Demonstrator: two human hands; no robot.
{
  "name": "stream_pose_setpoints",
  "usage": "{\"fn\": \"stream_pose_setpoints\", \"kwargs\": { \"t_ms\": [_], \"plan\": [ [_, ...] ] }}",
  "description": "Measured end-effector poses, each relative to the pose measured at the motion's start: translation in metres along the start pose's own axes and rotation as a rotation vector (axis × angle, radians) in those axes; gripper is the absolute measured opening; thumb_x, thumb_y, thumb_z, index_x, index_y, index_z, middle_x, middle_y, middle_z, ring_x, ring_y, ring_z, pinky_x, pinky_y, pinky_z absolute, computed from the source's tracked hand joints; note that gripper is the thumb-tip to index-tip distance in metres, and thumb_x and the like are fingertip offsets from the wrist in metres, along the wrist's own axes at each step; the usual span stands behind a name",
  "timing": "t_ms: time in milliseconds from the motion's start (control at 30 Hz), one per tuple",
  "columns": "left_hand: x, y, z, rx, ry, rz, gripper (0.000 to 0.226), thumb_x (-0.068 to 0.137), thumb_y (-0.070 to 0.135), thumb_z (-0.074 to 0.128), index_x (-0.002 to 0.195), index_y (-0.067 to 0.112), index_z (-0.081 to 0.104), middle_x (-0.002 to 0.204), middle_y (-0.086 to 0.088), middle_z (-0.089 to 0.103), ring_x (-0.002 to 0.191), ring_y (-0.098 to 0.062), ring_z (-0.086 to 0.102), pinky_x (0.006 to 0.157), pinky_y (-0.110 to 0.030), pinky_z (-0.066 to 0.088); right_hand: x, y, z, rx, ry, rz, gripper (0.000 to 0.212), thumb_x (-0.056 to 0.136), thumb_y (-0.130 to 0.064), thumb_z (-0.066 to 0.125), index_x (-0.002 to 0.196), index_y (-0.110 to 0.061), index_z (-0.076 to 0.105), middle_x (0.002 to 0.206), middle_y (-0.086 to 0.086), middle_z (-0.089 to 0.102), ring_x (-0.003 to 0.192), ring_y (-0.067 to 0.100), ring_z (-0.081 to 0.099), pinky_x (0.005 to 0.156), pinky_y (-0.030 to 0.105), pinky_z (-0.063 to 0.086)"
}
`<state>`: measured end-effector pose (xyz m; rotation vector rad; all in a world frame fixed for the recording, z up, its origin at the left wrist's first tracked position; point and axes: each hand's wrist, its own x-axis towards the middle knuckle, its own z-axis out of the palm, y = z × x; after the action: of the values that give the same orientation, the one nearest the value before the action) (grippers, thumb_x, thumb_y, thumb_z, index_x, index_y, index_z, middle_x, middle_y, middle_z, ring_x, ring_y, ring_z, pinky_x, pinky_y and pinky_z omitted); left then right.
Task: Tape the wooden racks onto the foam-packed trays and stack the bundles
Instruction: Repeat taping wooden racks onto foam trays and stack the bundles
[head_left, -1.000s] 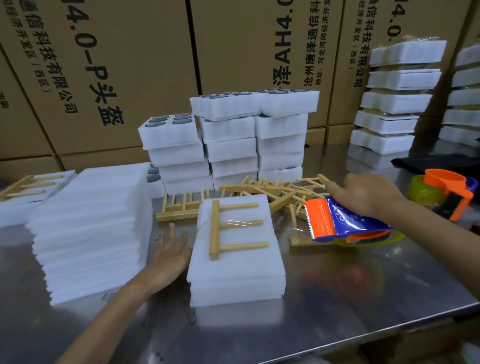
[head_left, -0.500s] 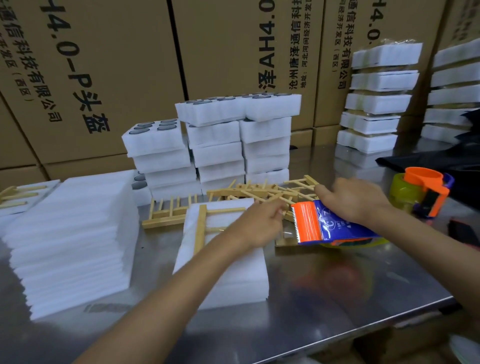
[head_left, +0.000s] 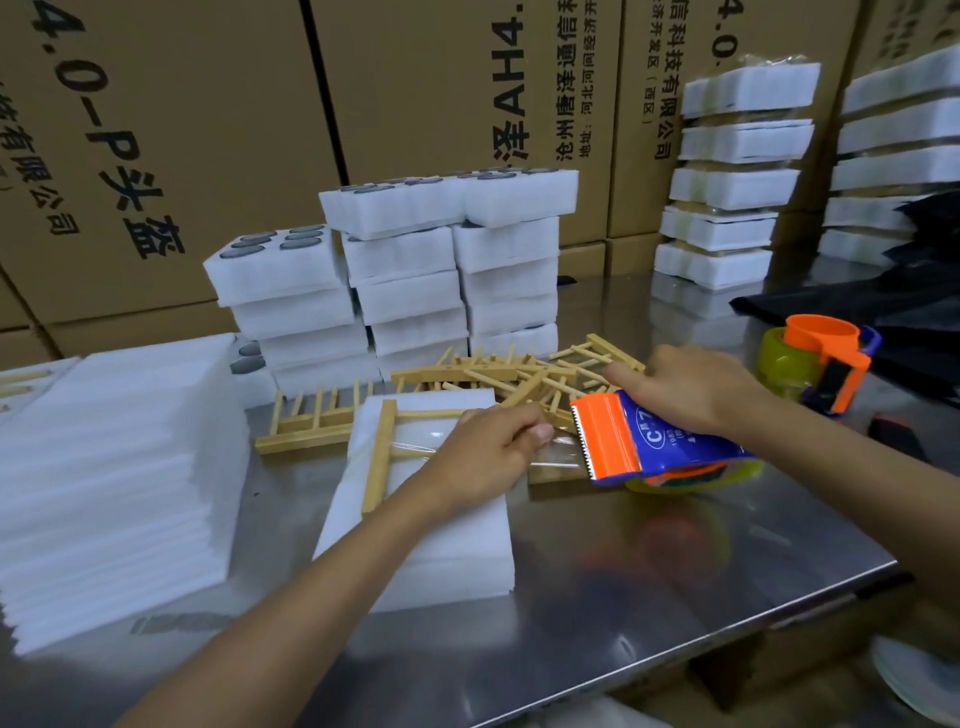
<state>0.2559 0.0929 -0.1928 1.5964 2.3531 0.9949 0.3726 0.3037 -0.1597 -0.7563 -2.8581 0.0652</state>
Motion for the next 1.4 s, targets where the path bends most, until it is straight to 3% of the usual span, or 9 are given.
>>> {"fn": "stream_pose_setpoints", "kwargs": {
  "t_ms": [467,567,733,833,867,933,1067,1167,1400],
  "plan": [
    [0.000,-0.004,0.000,-0.059,-0.021,0.060,0.027,0.102,0.025,0.051,0.082,0.010,0.060,0.078,-0.004,0.062,0.078,-0.021,0.056,0.076,-0.038,0.046,-0.013,0.046,-0.018,-0.274,-0.146,0.068,0.069,0.090,-0.074,0.015,0.127,-0.030,0.052,0.100,0.001,0.059,0.085,0.016,0.056,0.061,0.029,0.036],
    [0.002,-0.009,0.001,-0.053,-0.015,0.062,0.022,0.101,0.026,0.053,0.085,0.020,0.066,0.071,0.006,0.059,0.069,-0.007,0.052,0.067,-0.031,0.041,-0.015,0.036,-0.018,-0.266,-0.100,0.111,0.065,0.093,-0.070,0.020,0.116,-0.022,0.056,0.086,0.000,0.055,0.080,0.017,0.056,0.061,0.030,0.039],
    [0.004,-0.010,0.004,0.050,0.017,0.066,0.032,0.097,0.040,0.057,0.129,0.040,0.064,0.068,0.014,0.050,0.074,0.001,0.050,0.068,-0.020,0.034,-0.029,0.029,-0.010,-0.406,0.001,0.074,0.056,0.093,-0.065,0.022,0.119,-0.026,0.054,0.074,-0.003,0.046,0.065,0.012,0.046,0.051,0.027,0.030],
    [0.007,-0.009,0.008,0.262,-0.015,0.042,0.043,0.097,0.046,0.055,0.138,0.032,0.057,0.122,0.002,0.056,0.133,-0.024,0.037,0.106,-0.036,0.034,-0.037,0.023,-0.009,-0.428,0.055,0.088,0.051,0.095,-0.063,0.026,0.113,-0.024,0.053,0.075,0.000,0.046,0.070,0.016,0.049,0.054,0.028,0.032],
    [0.007,-0.008,0.008,0.334,-0.040,0.026,0.046,0.098,0.047,0.051,0.142,0.032,0.052,0.153,-0.003,0.035,0.149,-0.028,0.011,0.118,-0.043,0.020,-0.040,0.020,-0.008,-0.461,0.059,0.074,0.048,0.095,-0.061,0.027,0.116,-0.025,0.052,0.073,0.000,0.043,0.071,0.017,0.047,0.052,0.028,0.030],
    [0.006,-0.007,0.009,0.406,-0.085,0.031,0.050,0.101,0.048,0.044,0.148,0.031,0.042,0.167,0.002,-0.007,0.151,-0.023,-0.020,0.121,-0.047,0.001,-0.043,0.018,-0.009,-0.471,0.071,0.081,0.049,0.095,-0.057,0.024,0.119,-0.026,0.053,0.072,0.000,0.040,0.072,0.018,0.044,0.052,0.030,0.027],
    [0.013,0.005,0.015,0.739,-0.009,0.221,0.049,0.099,0.040,0.040,0.145,0.022,0.045,0.161,-0.006,0.028,0.152,-0.025,0.011,0.121,-0.051,0.001,-0.050,0.014,-0.010,-0.483,0.080,0.080,0.053,0.094,-0.053,0.020,0.119,-0.025,0.058,0.077,0.001,0.043,0.070,0.018,0.044,0.054,0.031,0.029],
    [0.024,0.027,0.026,0.568,-0.014,0.234,0.039,0.096,0.039,0.047,0.129,0.021,0.058,0.126,0.000,0.064,0.128,-0.021,0.050,0.116,-0.048,0.016,-0.053,0.008,-0.010,-0.484,0.092,0.091,0.053,0.094,-0.048,0.019,0.117,-0.028,0.062,0.066,-0.002,0.038,0.062,0.017,0.039,0.049,0.029,0.023],
    [0.030,0.039,0.044,0.360,0.032,0.190,0.008,0.094,0.030,0.060,0.087,0.027,0.056,0.090,0.014,0.055,0.097,-0.010,0.054,0.101,-0.038,0.035,-0.051,0.012,-0.010,-0.469,0.133,0.098,0.052,0.095,-0.043,0.021,0.134,-0.024,0.048,0.096,0.005,0.060,0.082,0.022,0.052,0.055,0.030,0.029]
  ]
}}
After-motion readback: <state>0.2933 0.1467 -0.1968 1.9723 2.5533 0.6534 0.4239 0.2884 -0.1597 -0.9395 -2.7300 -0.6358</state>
